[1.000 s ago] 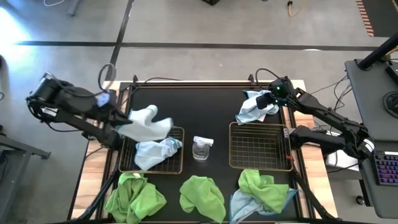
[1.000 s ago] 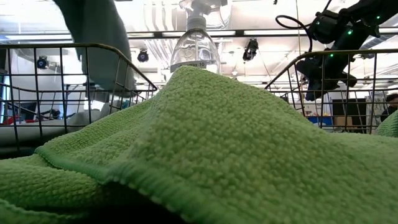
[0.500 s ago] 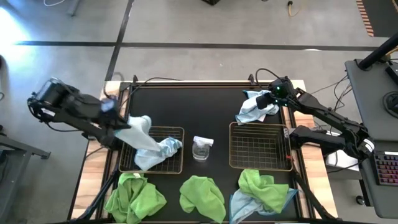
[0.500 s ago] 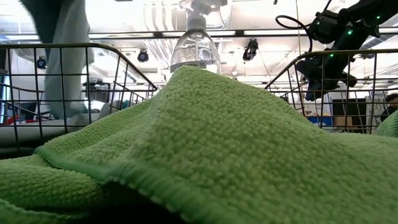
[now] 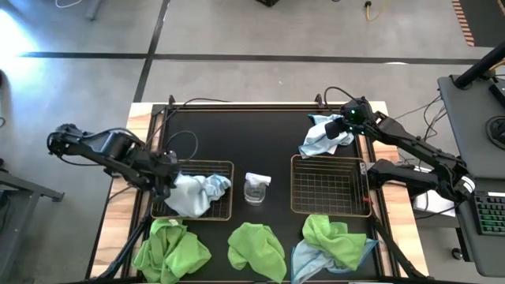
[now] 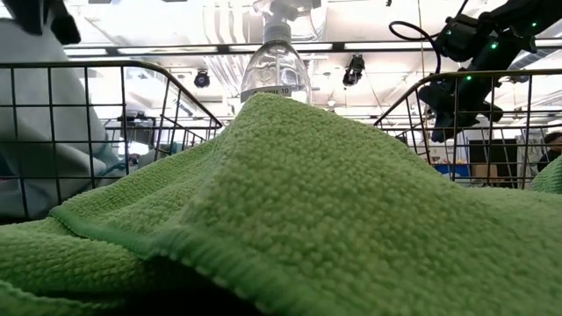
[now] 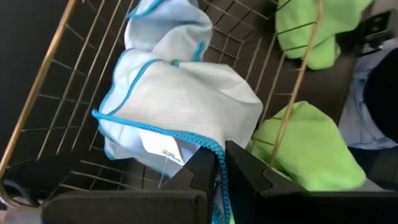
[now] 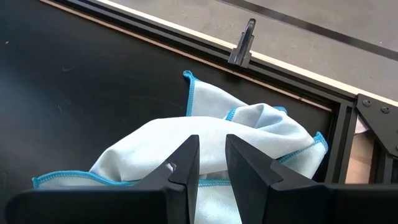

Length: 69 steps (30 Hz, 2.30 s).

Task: Sort microfiber towel by color & place in baskets
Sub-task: Put the blue microfiber towel into the left wire basket

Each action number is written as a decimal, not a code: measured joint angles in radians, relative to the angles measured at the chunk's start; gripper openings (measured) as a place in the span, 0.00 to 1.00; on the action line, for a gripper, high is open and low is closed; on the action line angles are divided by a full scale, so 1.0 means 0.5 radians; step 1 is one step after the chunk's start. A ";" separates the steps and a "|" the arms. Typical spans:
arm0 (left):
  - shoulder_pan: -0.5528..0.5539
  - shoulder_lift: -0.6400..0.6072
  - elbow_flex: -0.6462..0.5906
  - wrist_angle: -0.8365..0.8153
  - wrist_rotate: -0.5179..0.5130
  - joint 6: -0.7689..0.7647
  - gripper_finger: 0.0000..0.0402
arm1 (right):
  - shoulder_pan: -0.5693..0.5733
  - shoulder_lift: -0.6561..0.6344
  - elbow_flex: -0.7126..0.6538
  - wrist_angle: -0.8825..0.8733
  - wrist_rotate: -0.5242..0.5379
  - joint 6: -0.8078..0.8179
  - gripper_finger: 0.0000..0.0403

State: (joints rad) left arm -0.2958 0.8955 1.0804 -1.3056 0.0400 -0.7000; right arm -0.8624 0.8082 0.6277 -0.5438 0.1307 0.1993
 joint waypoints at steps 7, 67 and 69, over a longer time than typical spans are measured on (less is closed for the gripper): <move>0.000 -0.002 0.027 0.196 -0.003 -0.039 0.03 | 0.000 0.000 0.000 0.000 0.000 0.021 0.18; 0.606 0.257 0.427 0.192 -1.911 1.072 0.31 | -0.008 0.326 0.000 0.114 0.192 0.017 0.18; 0.686 0.243 0.425 0.227 -1.789 1.215 0.31 | -0.009 0.376 0.000 0.103 0.142 0.015 0.18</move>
State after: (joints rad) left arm 0.0471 1.0170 1.2930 -1.1918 -0.8548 -0.0923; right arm -0.8669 0.9962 0.6277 -0.4922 0.2017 0.2070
